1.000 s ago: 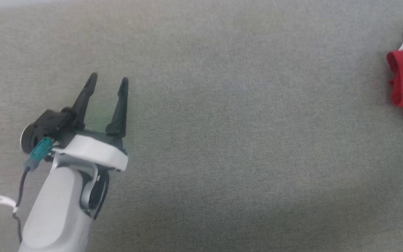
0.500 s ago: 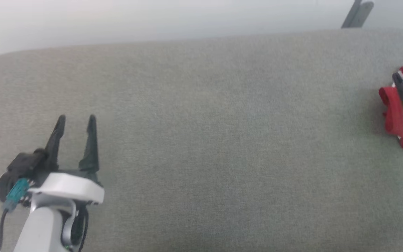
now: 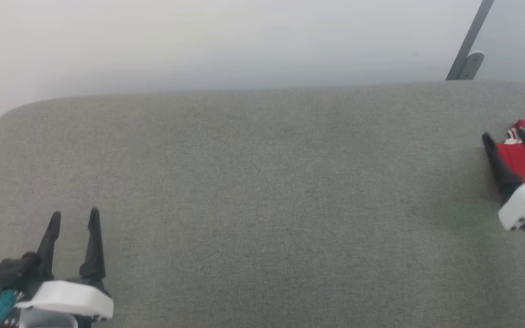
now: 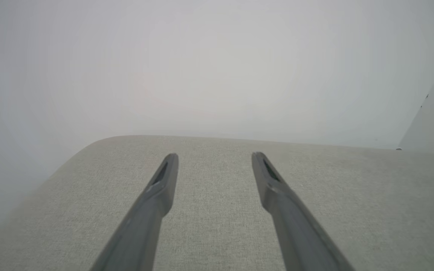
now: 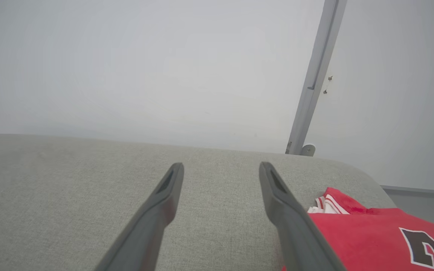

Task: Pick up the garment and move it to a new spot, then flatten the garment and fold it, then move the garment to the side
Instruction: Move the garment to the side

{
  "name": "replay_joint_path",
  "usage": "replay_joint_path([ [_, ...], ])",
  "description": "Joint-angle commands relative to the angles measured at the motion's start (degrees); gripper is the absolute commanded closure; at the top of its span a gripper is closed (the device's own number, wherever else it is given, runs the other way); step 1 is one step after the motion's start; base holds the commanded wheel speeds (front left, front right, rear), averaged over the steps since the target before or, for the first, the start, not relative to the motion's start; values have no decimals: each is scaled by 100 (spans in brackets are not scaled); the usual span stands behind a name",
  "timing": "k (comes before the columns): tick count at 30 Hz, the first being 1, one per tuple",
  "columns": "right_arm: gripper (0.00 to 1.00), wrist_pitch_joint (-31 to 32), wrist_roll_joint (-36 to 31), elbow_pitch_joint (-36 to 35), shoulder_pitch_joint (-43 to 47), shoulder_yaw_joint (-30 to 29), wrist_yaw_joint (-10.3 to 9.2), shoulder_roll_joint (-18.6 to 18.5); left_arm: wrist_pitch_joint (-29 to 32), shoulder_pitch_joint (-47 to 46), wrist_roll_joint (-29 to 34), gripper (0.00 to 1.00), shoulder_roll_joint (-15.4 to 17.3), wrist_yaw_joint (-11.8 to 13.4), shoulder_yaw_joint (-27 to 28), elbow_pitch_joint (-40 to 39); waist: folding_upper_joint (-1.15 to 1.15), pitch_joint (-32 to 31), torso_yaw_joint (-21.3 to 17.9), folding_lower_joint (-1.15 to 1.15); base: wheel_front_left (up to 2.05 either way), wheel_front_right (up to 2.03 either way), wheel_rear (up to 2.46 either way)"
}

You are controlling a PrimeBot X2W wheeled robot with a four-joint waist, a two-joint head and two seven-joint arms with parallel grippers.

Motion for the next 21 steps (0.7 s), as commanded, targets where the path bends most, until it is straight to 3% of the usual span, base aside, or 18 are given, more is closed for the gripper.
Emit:
replay_joint_path([
  [1,0,-21,-255,-176,336,-284,-9,125,-25,137,26,0,-14,-30,84,-14,0,-80,-24,0,0,0,0],
  [11,0,-23,-1523,-1357,1815,-1747,-8,864,-25,524,98,0,-129,-167,350,-63,0,-291,-88,0,0,0,0],
  [21,0,-24,-2045,-2114,2695,-2460,-8,1442,-25,746,218,0,-233,-275,557,-101,0,-382,-159,0,0,0,0],
])
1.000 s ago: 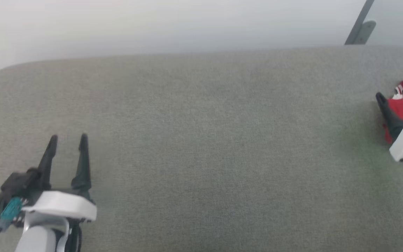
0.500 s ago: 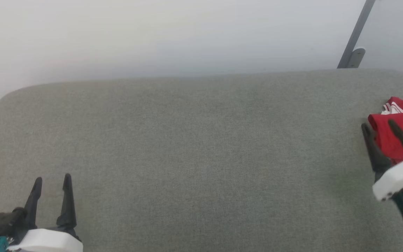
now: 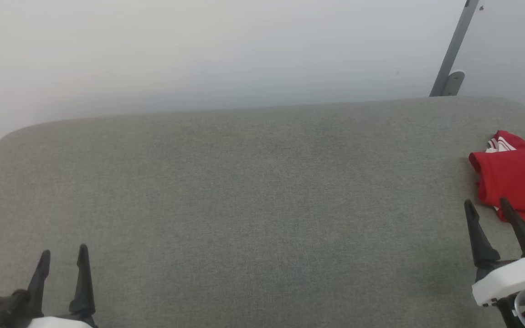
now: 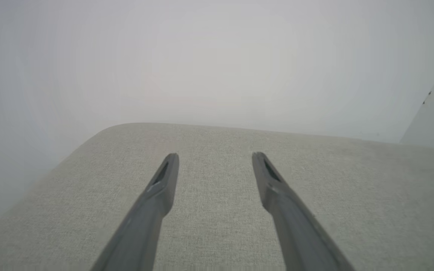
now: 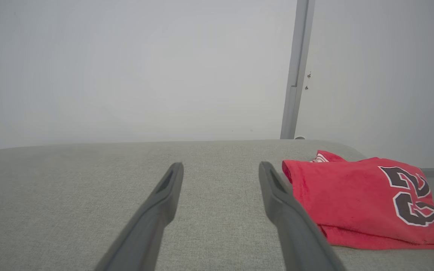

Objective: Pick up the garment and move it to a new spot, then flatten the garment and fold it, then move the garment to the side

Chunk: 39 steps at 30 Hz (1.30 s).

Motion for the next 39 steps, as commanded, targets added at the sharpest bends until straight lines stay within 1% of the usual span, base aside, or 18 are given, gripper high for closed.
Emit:
replay_joint_path([
  [1,0,-25,-63,-109,114,-73,-7,83,-25,89,79,0,-29,-29,43,1,0,-17,-20,0,0,0,0],
  [8,0,-24,-167,-344,309,-248,-7,217,-25,245,137,0,-122,-73,103,-69,0,-41,-54,0,0,0,0],
  [14,0,-4,-180,-467,381,-316,-7,247,-25,246,205,0,-165,-98,49,-81,0,-33,-46,0,0,0,0],
  [26,0,14,-146,-484,390,-368,-7,251,-25,248,276,0,-199,-111,12,-162,0,-28,-32,0,0,0,0],
  [39,0,108,-151,-571,399,-455,-7,317,-25,239,390,0,-333,-117,152,-276,0,-24,-3,0,0,0,0],
])
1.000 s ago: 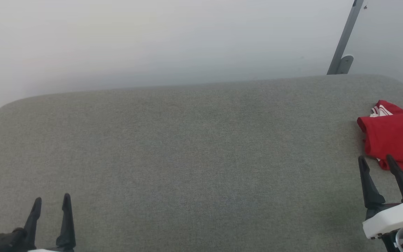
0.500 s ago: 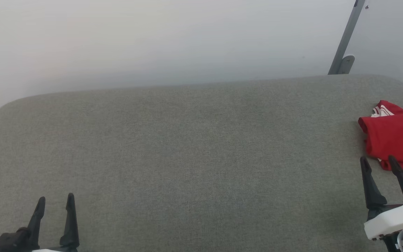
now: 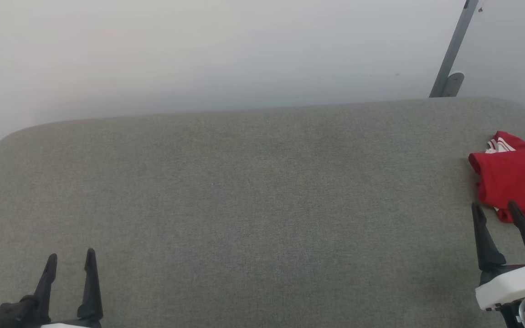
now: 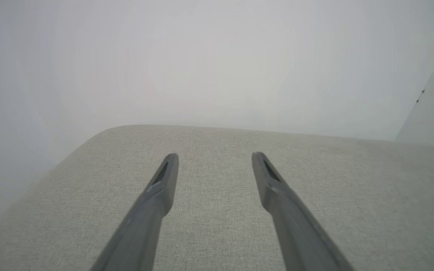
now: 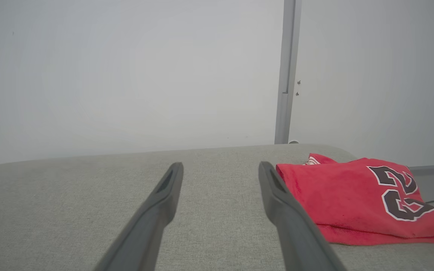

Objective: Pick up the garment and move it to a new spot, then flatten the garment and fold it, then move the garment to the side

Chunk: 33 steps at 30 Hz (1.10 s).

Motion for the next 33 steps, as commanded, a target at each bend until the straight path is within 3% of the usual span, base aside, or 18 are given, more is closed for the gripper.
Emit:
replay_joint_path([
  [1,0,34,-14,-34,34,-10,-7,27,-25,4,55,0,0,-16,8,-33,0,4,3,0,0,0,0],
  [32,0,156,-4,-73,84,-124,-7,124,-25,-67,-42,0,-85,-14,87,-67,0,66,40,0,0,0,0],
  [33,100,152,2,-41,35,-125,0,111,1,-21,-64,100,-78,-6,65,-48,0,67,40,0,0,0,0],
])
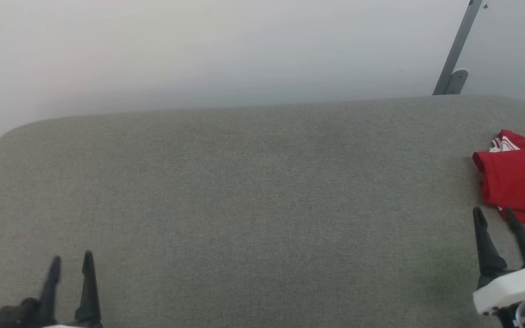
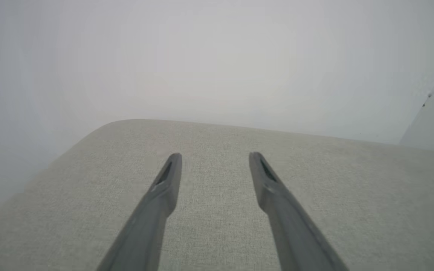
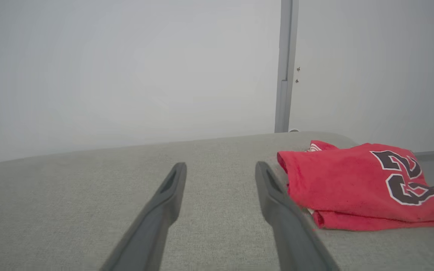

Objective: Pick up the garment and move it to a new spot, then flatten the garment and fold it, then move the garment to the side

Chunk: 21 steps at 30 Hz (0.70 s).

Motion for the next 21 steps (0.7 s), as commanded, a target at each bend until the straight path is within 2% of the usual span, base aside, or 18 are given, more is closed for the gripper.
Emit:
replay_joint_path([
  [1,100,4,8,-3,-7,-2,0,0,4,-12,-9,100,2,0,2,-2,0,0,0,0,0,0,0],
  [7,100,25,59,275,226,61,0,208,56,26,-73,100,-168,0,-40,329,0,1,2,0,0,0,0],
  [21,100,381,1349,227,100,-19,-1,406,450,-234,-1539,100,-195,-2,-160,397,0,8,13,0,0,0,0],
])
